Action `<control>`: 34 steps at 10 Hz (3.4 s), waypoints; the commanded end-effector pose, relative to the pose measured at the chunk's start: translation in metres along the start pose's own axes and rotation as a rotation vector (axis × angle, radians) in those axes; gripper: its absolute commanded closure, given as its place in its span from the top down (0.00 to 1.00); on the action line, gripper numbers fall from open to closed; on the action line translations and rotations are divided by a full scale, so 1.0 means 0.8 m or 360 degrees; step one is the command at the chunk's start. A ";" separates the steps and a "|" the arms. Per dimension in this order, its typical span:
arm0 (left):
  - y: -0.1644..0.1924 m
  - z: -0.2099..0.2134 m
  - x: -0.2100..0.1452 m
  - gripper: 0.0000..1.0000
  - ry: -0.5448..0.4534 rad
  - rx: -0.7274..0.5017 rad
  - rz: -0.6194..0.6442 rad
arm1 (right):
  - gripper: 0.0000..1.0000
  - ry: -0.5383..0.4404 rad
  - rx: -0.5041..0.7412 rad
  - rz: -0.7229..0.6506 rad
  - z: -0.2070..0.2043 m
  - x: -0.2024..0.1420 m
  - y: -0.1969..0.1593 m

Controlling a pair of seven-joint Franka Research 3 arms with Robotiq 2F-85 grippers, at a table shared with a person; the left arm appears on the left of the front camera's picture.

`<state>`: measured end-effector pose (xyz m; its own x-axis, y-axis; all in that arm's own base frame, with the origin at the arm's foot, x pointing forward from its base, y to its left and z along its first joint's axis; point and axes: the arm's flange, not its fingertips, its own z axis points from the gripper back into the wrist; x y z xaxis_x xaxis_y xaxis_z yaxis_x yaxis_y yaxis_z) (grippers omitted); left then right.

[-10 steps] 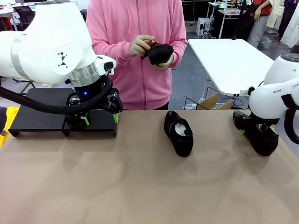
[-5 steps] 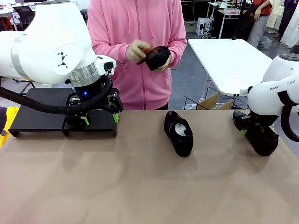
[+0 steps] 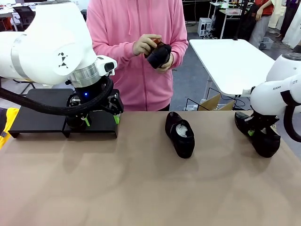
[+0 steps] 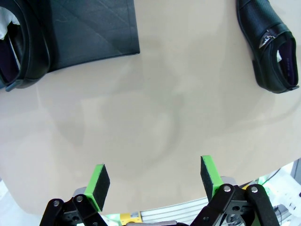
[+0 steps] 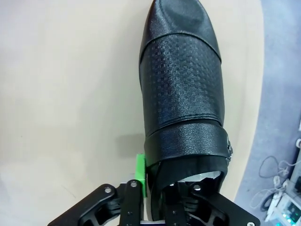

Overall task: Organize the shoes by placing them on the stand.
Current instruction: Pick up one Shoe and place it in the middle of the table.

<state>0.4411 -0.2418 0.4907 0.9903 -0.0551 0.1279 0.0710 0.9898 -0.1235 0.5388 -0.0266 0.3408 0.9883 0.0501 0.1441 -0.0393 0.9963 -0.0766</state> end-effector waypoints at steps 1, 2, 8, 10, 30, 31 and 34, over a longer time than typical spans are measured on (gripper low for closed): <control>0.002 0.001 0.000 1.00 0.0000 -0.0005 0.0002 | 0.00 0.0015 -0.0029 0.0000 0.005 0.014 -0.007; 0.002 0.001 0.000 1.00 0.0000 -0.0005 0.0002 | 0.00 0.0024 -0.0038 -0.0034 0.010 0.014 -0.008; 0.002 0.001 0.000 1.00 0.0000 -0.0005 0.0002 | 0.00 -0.0036 -0.0063 -0.0231 0.097 -0.009 0.013; 0.002 0.001 0.000 1.00 0.0000 -0.0005 0.0002 | 0.00 -0.0096 -0.0075 -0.0272 0.172 -0.055 0.045; 0.002 0.001 0.000 1.00 0.0000 -0.0005 0.0002 | 0.00 -0.0020 0.0410 -0.0295 0.211 -0.253 0.404; 0.002 0.001 0.000 1.00 0.0000 -0.0005 0.0002 | 0.00 -0.0010 0.0378 -0.0304 0.200 -0.256 0.419; 0.002 0.001 0.000 1.00 0.0000 -0.0005 0.0002 | 0.00 0.0067 0.0428 -0.0270 0.161 -0.265 0.462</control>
<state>0.4419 -0.2422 0.4898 0.9905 -0.0554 0.1259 0.0711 0.9898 -0.1236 0.2945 0.3246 0.4139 0.9910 -0.0896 0.0993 0.0729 0.9843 0.1609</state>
